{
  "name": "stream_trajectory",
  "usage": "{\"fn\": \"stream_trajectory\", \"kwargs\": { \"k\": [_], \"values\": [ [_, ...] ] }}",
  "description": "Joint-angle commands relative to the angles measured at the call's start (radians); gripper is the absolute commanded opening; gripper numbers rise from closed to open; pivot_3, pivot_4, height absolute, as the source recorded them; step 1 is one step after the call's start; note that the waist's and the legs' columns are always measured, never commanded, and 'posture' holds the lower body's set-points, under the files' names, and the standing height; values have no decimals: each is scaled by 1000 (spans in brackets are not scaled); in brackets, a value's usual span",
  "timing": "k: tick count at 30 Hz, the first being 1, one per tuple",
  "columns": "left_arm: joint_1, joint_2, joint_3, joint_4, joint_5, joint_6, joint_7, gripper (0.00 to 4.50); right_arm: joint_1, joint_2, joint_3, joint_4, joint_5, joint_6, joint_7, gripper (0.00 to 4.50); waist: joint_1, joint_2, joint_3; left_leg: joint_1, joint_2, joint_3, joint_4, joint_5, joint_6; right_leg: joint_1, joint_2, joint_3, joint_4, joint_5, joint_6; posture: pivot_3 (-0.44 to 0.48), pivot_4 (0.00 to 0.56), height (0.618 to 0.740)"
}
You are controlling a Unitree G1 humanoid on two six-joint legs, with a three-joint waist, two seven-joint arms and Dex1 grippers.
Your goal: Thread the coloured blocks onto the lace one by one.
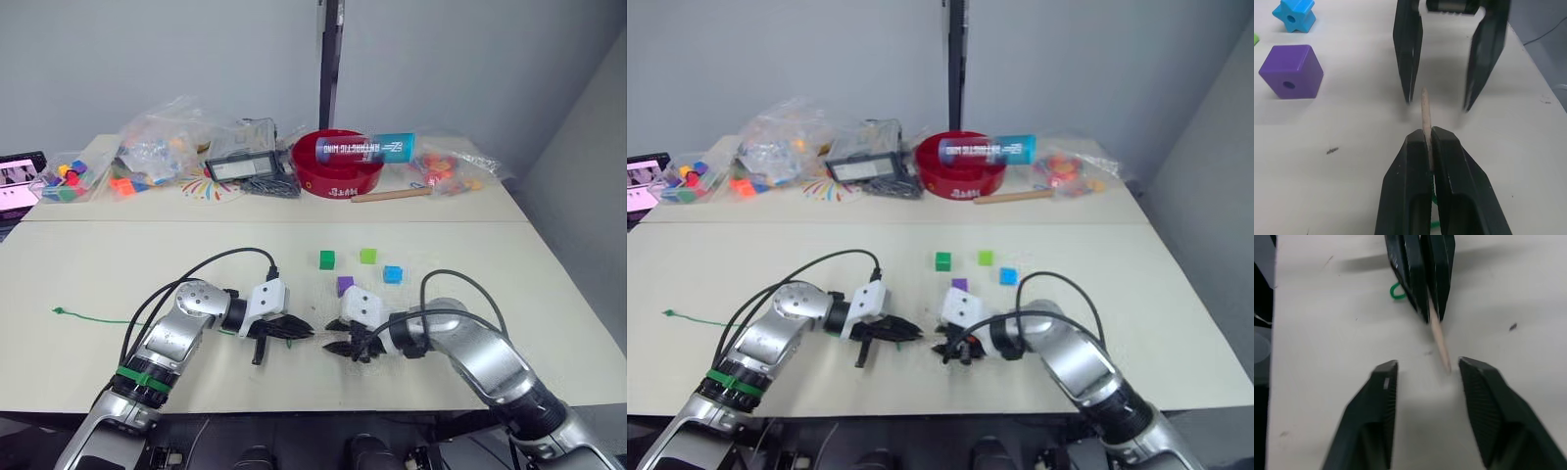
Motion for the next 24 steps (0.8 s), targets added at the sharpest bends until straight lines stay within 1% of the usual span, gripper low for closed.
{"fn": "stream_trajectory", "kwargs": {
  "k": [1, 4, 5, 6, 8, 10, 14, 19, 21, 24],
  "values": [
    [-1, 11, 16, -24, -14, -11, -6, 0, 40, -30, -160, -78, 92, 6, 5, 3353, 1, 0, 0, 0, 0, 0, 0, 0, 0, 0, 0, 0, 0, 0, 0, 0, 150, 731],
    [5, 15, 15, -27, -15, -11, -7, 0, 56, -39, -261, -70, 147, -1, -4, 4417, -1, 0, 0, 0, 0, 0, 0, 0, 0, 0, 0, 0, 0, 0, 0, 0, 150, 731],
    [7, 16, 15, -27, -15, -12, -7, 0, 37, -42, -290, -33, 146, -14, -12, 4471, -3, 0, 0, 0, 0, 0, 0, 0, 0, 0, 0, 0, 0, 0, 0, 0, 150, 731],
    [10, 16, 16, -26, -15, -13, -7, 0, 6, -54, -301, 33, 120, -44, -21, 4471, -4, 0, 0, 1, 0, 0, 0, 0, 0, 0, 0, 0, 0, 0, 0, 0, 150, 731],
    [14, 14, 15, -23, -14, -17, -5, 0, -49, -89, -276, 157, 52, -107, -23, 4471, -7, 0, 0, 2, 0, 1, 0, 0, 0, 1, 0, 1, 1, 0, 0, 0, 150, 731],
    [20, 12, 13, -24, -13, -18, -2, 0, -108, -112, -242, 281, 8, -177, 1, 4471, -4, 0, 0, 2, 0, 1, 0, 0, 0, 1, 0, 1, 1, 0, 0, 0, 150, 731],
    [32, 9, 14, -31, -12, -17, 6, 0, -257, -120, -173, 537, -75, -318, 72, 4471, -7, 0, 0, 1, 0, 1, 0, 0, 0, 0, 0, 1, 0, 0, 0, 0, 150, 731],
    [46, 7, 17, -41, -13, -17, 14, 0, -449, -84, -64, 876, -180, -486, 191, 4471, -7, 1, 0, 1, 0, 2, 0, 0, 0, 0, 0, 1, 0, 0, 0, 0, 150, 731],
    [52, 9, 18, -47, -13, -16, 17, 0, -506, -57, -43, 986, -214, -538, 210, 4471, -7, 1, 0, 1, 0, 2, 0, 0, 0, 0, 0, 1, 0, 0, 0, 0, 150, 731],
    [60, 10, 21, -56, -14, -13, 24, 0, -561, -24, -27, 1107, -243, -595, 244, 4471, -7, 1, 1, 1, 0, 2, 0, 0, 0, 0, 0, 1, 0, 0, 0, 0, 150, 731]
  ]
}}
